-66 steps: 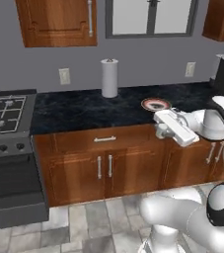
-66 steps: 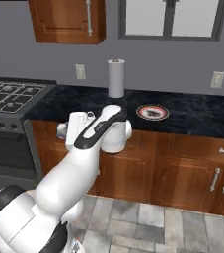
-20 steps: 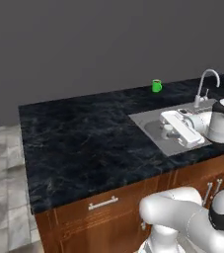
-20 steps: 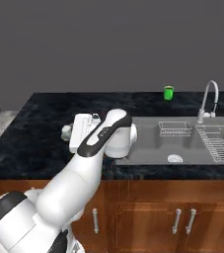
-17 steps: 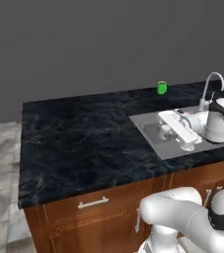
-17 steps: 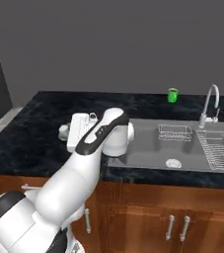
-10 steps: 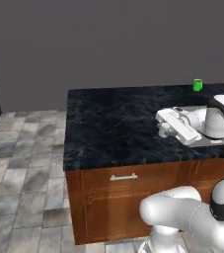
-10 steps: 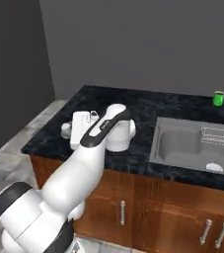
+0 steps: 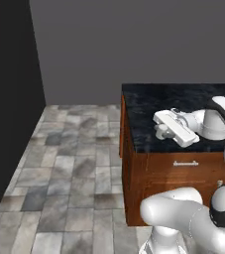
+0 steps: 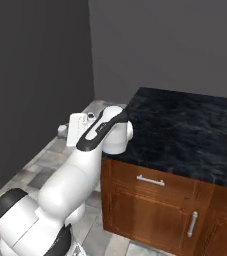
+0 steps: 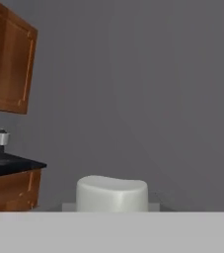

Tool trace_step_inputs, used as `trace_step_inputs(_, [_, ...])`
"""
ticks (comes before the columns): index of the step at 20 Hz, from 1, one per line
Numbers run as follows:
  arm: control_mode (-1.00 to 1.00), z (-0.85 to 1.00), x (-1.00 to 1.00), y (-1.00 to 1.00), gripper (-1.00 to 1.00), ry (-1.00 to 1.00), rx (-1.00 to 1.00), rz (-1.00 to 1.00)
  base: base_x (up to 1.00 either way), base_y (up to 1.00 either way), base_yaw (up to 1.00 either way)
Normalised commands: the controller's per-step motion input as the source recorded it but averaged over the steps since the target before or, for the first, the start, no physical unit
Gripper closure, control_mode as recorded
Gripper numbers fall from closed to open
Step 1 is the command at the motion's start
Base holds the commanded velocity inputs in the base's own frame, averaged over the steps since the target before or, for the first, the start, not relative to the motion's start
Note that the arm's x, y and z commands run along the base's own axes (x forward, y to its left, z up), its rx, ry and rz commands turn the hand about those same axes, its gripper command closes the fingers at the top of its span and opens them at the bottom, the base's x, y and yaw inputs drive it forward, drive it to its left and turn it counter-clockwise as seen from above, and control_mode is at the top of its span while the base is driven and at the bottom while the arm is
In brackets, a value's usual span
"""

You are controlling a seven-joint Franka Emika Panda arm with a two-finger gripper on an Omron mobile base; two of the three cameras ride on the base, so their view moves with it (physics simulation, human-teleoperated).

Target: Pick up the marshmallow and place it in the cup of hot chocolate on the dining counter.

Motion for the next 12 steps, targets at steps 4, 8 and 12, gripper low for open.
trace_step_inputs(4, [1.00, 0.00, 0.00, 0.00, 1.00, 0.00, 0.00, 0.00, 0.53, 1.00, -0.01])
trace_step_inputs(8, [1.00, 0.00, 0.00, 0.00, 1.00, 0.00, 0.00, 0.00, 0.85, 1.00, -0.09])
trace_step_inputs(12, [1.00, 0.00, 0.00, 0.00, 1.00, 0.00, 0.00, 0.00, 0.93, 1.00, -0.19])
